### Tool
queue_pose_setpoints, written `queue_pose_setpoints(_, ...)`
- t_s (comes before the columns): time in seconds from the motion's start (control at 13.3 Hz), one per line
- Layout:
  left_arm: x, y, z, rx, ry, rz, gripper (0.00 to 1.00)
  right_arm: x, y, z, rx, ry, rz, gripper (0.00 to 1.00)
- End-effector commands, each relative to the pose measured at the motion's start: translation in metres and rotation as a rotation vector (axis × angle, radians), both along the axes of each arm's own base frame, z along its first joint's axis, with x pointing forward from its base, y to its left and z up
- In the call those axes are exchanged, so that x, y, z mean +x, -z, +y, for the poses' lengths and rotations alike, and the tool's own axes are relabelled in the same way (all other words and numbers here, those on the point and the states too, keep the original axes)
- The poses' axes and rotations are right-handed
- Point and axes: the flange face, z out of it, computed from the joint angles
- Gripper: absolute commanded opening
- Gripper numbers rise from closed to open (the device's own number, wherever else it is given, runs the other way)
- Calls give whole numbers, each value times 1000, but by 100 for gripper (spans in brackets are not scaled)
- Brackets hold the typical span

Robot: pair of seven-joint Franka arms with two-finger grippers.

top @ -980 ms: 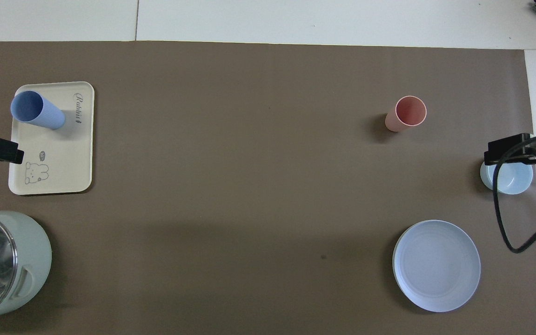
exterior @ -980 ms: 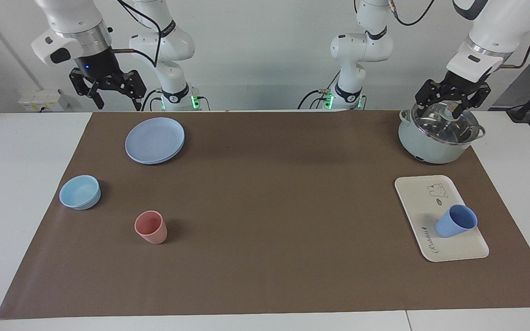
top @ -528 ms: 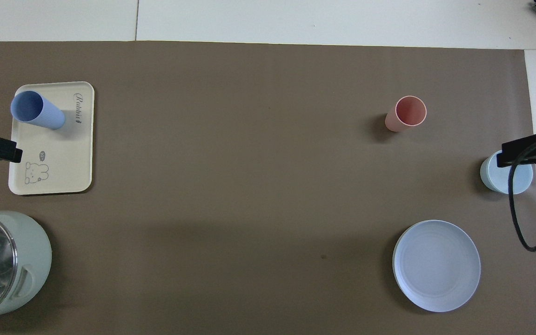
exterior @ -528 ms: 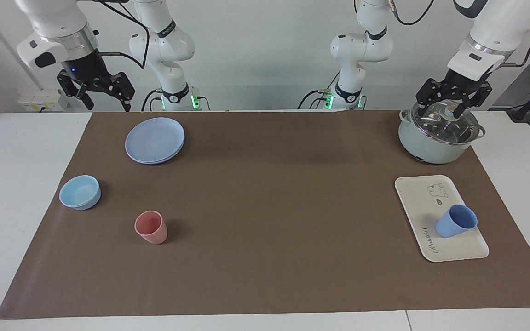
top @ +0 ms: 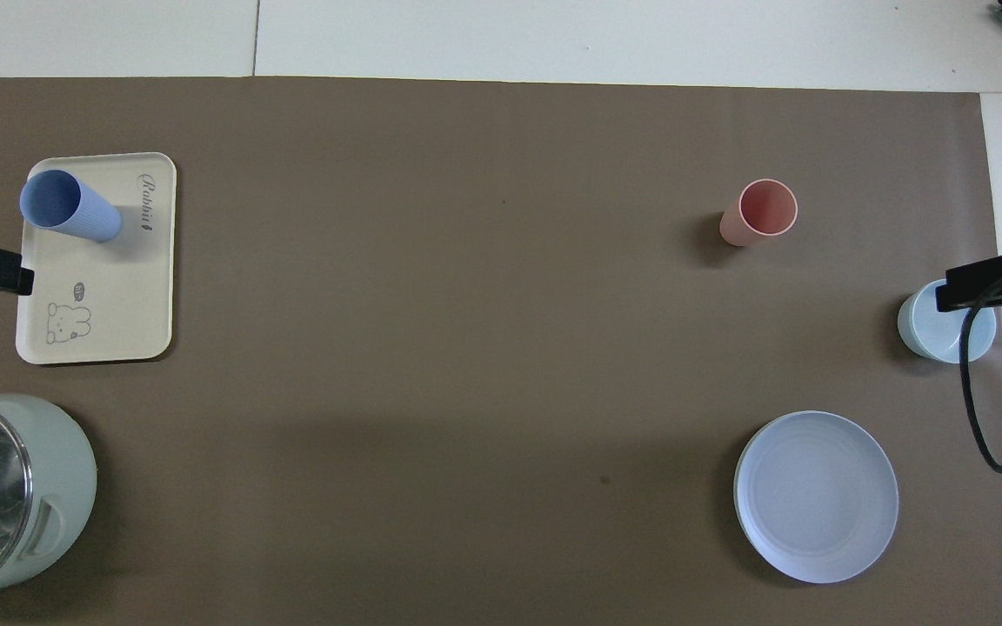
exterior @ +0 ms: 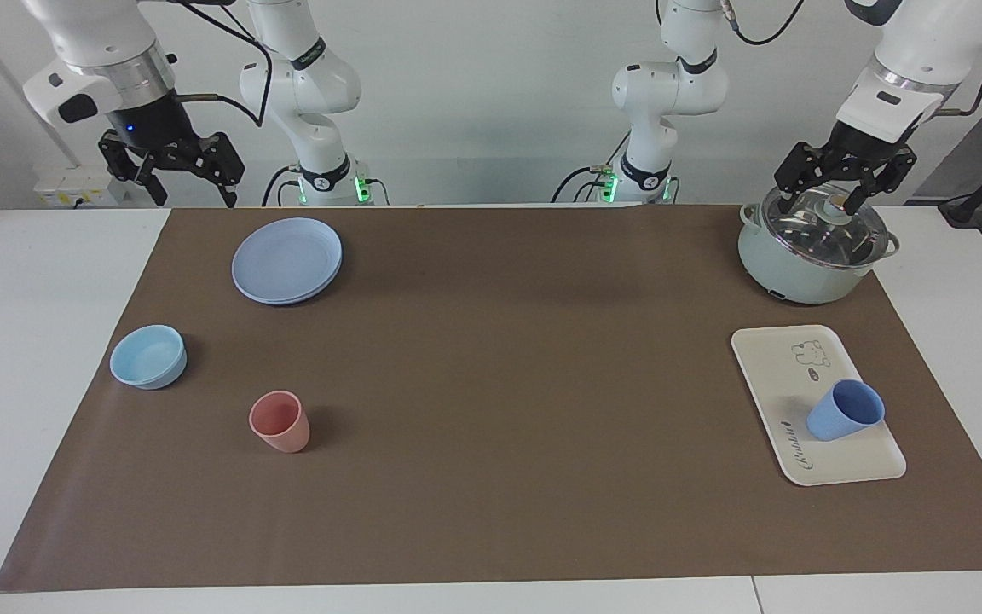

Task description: Place cup on tray

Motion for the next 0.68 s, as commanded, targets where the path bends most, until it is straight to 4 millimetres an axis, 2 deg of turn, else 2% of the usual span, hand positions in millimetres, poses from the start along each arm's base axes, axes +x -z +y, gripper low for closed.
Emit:
queue_pose_setpoints(0.0, -5, -10, 1, 11, -20, -24, 100, -1, 6, -1, 8, -20, -14, 100)
queue_pose_setpoints(0.6, -7, -10, 3, 13, -10, -24, 100, -4, 8, 3, 10, -16, -1, 100)
